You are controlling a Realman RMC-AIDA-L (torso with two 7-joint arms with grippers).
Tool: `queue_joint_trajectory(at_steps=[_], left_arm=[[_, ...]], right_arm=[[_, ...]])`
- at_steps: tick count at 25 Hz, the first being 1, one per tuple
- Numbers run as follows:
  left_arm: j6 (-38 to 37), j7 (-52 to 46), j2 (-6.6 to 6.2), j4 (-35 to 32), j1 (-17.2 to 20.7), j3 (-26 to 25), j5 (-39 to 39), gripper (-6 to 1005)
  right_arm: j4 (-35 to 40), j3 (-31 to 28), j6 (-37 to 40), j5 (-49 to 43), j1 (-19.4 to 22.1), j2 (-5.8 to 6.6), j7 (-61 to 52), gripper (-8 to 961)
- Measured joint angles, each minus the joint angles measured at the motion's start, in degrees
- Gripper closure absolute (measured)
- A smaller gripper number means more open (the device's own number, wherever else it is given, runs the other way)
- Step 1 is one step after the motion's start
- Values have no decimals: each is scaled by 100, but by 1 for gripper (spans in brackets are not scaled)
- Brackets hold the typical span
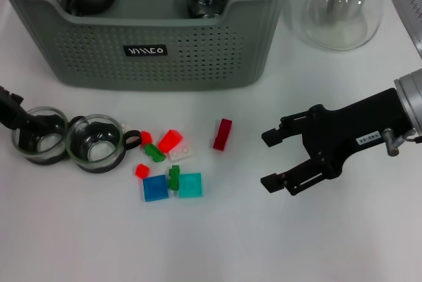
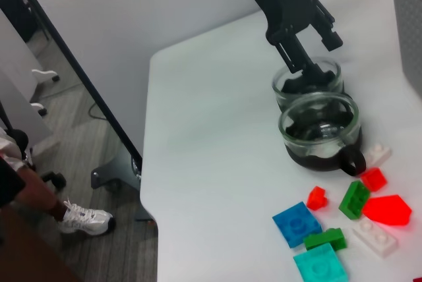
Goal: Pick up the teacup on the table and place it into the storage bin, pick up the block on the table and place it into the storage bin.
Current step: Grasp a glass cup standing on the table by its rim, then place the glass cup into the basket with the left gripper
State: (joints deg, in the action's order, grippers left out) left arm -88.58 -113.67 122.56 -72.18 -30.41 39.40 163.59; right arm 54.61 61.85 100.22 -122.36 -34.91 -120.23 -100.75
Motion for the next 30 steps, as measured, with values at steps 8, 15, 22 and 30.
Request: queue_joint_trajectory(at_steps=[8, 15, 22, 30], left_arm=[[96, -89, -8, 245, -28, 192, 11, 217], [131, -98, 19, 248, 0, 209, 23, 438], [277, -154, 44, 273, 47, 257, 24, 819], [370, -164, 47, 259, 141, 344, 21, 940]], right_arm=[[-27, 68, -105, -10, -31, 0, 3, 22], [-30, 64, -127, -10, -6, 0, 3, 23], [-30, 62, -127, 10, 5, -3, 4, 22], [-30, 32, -126, 19, 30, -9, -6, 22]])
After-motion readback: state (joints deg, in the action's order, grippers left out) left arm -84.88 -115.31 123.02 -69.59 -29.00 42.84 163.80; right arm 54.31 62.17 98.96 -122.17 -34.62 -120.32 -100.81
